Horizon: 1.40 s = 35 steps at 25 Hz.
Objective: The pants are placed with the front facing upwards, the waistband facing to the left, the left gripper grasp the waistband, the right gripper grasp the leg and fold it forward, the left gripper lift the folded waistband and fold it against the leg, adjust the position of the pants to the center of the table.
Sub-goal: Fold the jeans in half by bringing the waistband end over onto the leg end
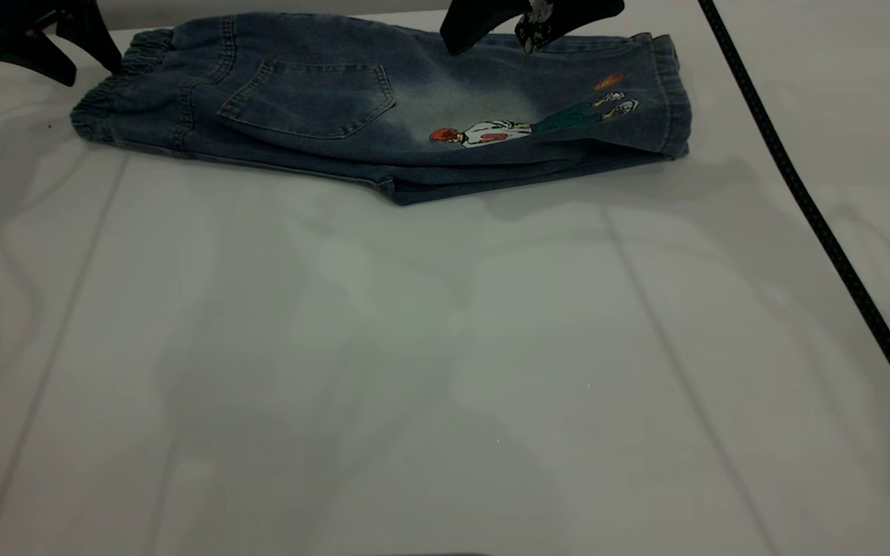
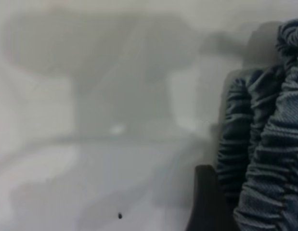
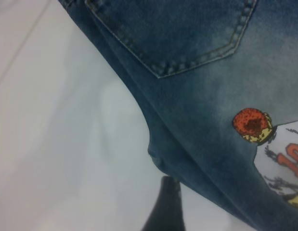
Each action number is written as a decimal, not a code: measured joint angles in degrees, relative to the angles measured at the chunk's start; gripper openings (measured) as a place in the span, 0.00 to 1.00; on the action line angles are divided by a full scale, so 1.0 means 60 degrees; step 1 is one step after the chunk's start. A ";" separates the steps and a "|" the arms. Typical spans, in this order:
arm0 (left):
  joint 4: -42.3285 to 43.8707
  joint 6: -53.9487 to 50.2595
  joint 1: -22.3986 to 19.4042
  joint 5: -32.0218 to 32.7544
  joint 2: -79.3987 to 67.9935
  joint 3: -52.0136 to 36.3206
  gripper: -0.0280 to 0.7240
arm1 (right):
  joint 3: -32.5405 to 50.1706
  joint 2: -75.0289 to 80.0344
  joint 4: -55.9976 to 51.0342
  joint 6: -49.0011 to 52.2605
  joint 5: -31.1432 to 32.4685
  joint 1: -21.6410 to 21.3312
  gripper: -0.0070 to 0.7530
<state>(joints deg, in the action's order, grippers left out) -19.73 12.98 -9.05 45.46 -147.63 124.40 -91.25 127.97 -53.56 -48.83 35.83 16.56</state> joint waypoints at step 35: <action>-0.0696 0.0538 0.0197 0.1434 0.1295 0.0082 0.10 | -0.0884 0.1167 -0.2560 -0.3146 -0.3441 0.1134 0.75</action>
<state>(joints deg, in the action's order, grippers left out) -23.90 16.21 -7.87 54.06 -139.86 124.90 -96.56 134.97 -68.92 -67.71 15.18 23.37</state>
